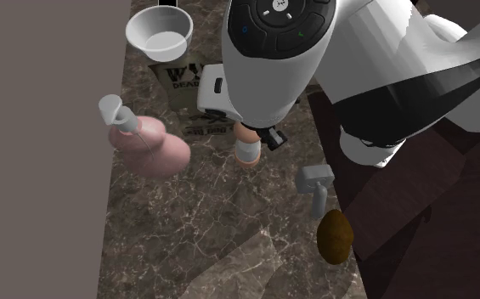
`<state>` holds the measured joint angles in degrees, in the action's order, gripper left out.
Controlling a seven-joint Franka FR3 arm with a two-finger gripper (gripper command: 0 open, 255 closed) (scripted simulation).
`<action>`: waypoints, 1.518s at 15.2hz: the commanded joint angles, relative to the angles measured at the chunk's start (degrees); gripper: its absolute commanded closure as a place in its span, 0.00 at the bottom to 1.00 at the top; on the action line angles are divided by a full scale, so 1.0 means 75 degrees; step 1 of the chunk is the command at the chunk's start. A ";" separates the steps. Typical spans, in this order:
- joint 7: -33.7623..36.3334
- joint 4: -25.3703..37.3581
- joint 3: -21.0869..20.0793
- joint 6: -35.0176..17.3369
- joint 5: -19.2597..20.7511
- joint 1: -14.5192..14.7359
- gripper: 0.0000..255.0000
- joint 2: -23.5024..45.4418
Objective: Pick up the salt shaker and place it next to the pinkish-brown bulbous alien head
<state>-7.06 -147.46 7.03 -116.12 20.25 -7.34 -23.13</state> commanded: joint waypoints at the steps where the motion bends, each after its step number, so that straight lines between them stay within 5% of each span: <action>1: 0.0000 -0.0003 -0.0001 0.0000 -0.0002 0.0001 1.00 0.0002; 5: 0.0000 -0.0001 0.0000 0.0000 -0.0003 0.0002 1.00 0.0004; 23: -0.0478 0.1342 -0.0152 0.1947 -0.0266 0.0071 1.00 -0.0647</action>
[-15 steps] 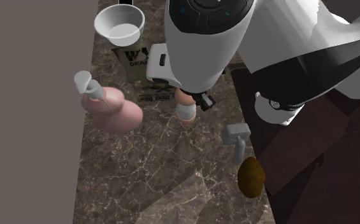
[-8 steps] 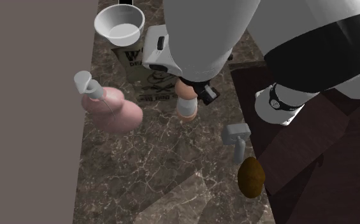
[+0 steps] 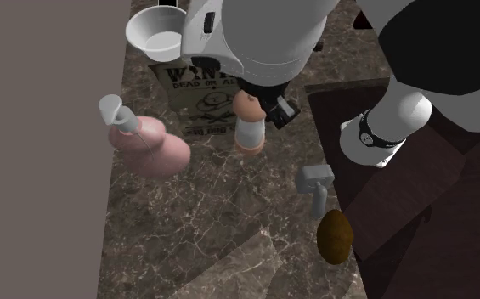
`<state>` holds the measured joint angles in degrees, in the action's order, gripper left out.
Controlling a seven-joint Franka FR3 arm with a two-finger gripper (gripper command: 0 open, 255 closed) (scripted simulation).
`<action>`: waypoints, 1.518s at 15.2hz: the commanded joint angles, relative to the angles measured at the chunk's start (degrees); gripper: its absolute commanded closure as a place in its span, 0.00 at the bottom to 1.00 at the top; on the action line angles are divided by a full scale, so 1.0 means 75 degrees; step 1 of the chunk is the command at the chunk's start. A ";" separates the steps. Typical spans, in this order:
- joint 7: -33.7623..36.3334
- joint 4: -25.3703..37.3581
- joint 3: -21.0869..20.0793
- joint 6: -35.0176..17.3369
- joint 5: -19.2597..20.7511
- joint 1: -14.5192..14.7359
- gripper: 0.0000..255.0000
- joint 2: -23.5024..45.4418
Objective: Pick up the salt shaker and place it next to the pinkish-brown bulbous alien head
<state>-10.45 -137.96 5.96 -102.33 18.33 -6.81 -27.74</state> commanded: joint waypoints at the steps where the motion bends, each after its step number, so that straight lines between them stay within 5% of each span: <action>1: -0.0051 0.0165 -0.0017 0.0211 -0.0020 0.0004 1.00 -0.0050; 23: -0.0577 0.2457 -0.0190 0.2371 -0.0161 0.0023 1.00 0.0024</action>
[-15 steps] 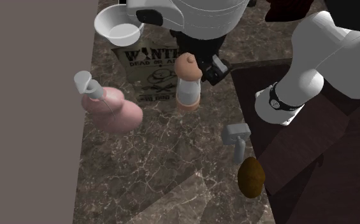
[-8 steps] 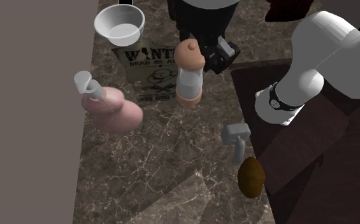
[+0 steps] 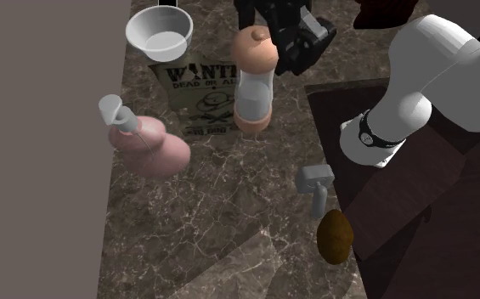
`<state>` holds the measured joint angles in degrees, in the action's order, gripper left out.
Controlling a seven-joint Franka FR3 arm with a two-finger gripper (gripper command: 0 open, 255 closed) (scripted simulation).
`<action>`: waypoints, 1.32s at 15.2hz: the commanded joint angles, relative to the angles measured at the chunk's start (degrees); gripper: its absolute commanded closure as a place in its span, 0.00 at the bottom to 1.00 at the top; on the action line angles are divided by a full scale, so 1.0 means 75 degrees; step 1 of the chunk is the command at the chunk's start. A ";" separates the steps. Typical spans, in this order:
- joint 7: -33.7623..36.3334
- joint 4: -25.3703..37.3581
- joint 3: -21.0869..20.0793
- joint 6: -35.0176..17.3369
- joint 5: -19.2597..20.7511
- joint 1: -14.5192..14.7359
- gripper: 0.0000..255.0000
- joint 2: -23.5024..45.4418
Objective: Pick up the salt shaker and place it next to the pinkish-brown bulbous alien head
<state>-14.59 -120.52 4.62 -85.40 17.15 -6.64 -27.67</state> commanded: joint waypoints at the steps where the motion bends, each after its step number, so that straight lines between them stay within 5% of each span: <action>1: -0.0049 0.0252 -0.0018 0.0210 -0.0006 0.0000 1.00 0.0038; 20: -0.0540 0.2830 -0.0140 0.2024 0.0015 -0.0022 1.00 0.0744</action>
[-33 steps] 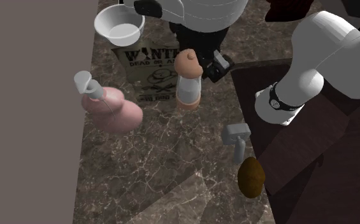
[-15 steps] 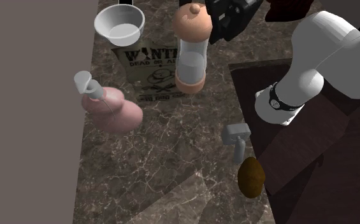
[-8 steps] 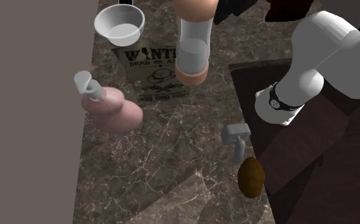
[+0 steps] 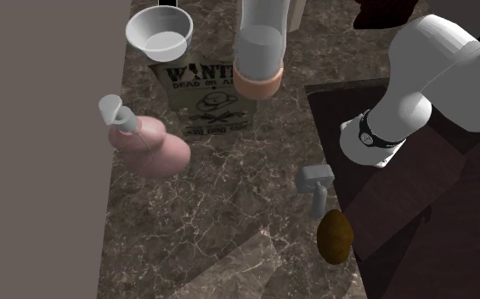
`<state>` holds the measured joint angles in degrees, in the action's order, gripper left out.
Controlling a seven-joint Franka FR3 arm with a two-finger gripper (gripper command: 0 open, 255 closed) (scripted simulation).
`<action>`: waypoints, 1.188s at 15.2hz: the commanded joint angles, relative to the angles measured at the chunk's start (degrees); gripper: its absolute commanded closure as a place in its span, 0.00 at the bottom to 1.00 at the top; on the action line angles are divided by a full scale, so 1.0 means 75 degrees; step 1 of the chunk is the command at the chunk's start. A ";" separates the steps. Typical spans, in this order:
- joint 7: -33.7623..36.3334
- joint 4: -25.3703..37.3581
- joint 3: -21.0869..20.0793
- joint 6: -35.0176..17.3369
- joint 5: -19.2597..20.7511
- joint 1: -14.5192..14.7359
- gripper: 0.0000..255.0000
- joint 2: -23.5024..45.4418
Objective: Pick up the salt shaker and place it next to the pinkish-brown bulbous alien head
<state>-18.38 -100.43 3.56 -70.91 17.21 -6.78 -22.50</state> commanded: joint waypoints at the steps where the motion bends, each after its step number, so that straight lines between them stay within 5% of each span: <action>1: -0.0077 -0.0095 0.0021 0.0119 0.0040 -0.0017 1.00 -0.0230; 18: -0.1313 -0.2642 0.0421 0.1646 0.0987 -0.0306 1.00 -0.4599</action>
<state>-27.79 -118.68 6.55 -59.05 24.14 -8.96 -54.88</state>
